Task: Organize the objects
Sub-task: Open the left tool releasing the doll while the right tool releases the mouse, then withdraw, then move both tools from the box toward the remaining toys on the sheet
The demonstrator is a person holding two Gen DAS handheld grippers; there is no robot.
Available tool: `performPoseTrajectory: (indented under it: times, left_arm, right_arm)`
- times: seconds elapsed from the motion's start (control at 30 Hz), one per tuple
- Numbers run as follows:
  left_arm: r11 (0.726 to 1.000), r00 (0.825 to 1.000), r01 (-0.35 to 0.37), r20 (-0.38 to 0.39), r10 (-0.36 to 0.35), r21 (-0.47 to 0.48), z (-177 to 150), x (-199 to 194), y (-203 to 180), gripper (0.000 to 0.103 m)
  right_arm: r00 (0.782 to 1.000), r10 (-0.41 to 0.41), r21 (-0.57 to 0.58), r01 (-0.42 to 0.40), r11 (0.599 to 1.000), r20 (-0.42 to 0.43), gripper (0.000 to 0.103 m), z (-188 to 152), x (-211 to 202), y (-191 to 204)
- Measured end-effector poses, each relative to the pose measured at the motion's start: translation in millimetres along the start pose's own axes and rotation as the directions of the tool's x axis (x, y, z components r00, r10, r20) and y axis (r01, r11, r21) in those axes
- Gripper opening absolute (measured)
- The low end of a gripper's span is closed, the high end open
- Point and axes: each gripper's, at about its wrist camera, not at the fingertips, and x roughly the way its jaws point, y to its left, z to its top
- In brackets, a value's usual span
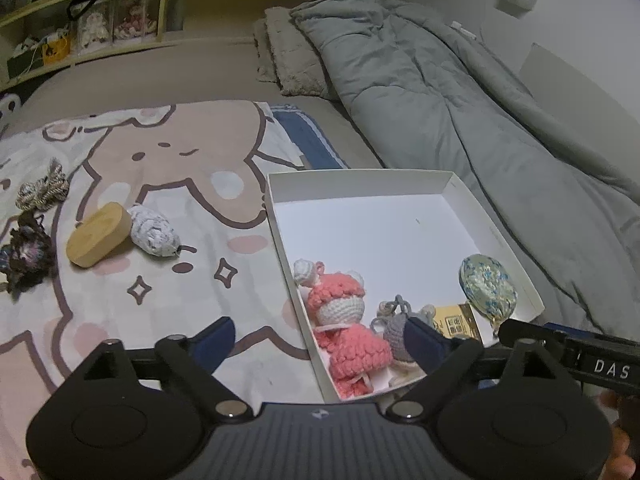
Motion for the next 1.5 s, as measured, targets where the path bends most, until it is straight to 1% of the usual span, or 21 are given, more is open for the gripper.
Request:
performPoseTrajectory:
  times: [0.03,0.1,0.17,0.23,0.33,0.6,0.7,0.83,0.93,1.07,1.23,1.5]
  left_arm:
    - [1.000,1.000,-0.007,0.003,0.007,0.005,-1,-3,0,0.097]
    - [1.000,1.000,-0.018,0.008,0.018,0.012,-3,-10,0,0.101]
    - [1.000,1.000,-0.021,0.012,0.020,0.016,-5,-15,2,0.102]
    - [1.000,0.999,-0.025,0.023,0.025,0.017,-6,-21,3,0.103]
    - [0.999,0.999,-0.037,0.040,0.036,0.037,-9,-31,3,0.103]
    - [0.995,0.998,-0.036,0.046,0.032,0.091,-19,-46,2,0.103]
    - [0.994,0.999,-0.030,0.047,0.025,0.101,-24,-48,3,0.103]
    - [0.995,0.998,-0.024,0.058,0.019,0.098,-27,-50,5,0.103]
    - [0.995,0.998,-0.011,0.061,0.005,0.098,-27,-51,6,0.103]
    - [0.994,0.997,-0.017,0.072,0.009,0.110,-28,-52,8,0.103]
    - [0.995,0.997,-0.010,0.078,0.002,0.102,-27,-54,13,0.103]
    - [0.997,0.995,-0.027,0.093,0.020,0.069,-24,-57,27,0.103]
  right_arm:
    - [1.000,0.003,0.008,-0.003,1.000,0.000,0.082,-2,-2,-2]
    - [1.000,0.001,0.011,-0.001,1.000,0.003,0.083,-3,-6,-3]
    - [1.000,-0.013,0.006,0.013,1.000,0.012,0.085,-5,-10,-3]
    - [0.999,-0.030,-0.007,0.030,1.000,0.023,0.091,-7,-16,-1]
    - [0.998,-0.049,-0.032,0.050,0.998,0.033,0.097,-10,-23,1]
    - [0.994,-0.091,-0.087,0.096,0.992,0.063,0.103,-18,-42,6]
    - [0.992,-0.109,-0.094,0.115,0.989,0.070,0.103,-22,-46,8]
    - [0.992,-0.107,-0.099,0.113,0.989,0.063,0.103,-26,-49,8]
    - [0.991,-0.124,-0.093,0.129,0.987,0.056,0.103,-27,-50,8]
    - [0.990,-0.131,-0.082,0.136,0.987,0.058,0.103,-28,-52,9]
    - [0.987,-0.150,-0.090,0.155,0.984,0.058,0.103,-27,-52,13]
    - [0.990,-0.132,-0.115,0.138,0.984,0.052,0.103,-25,-51,20]
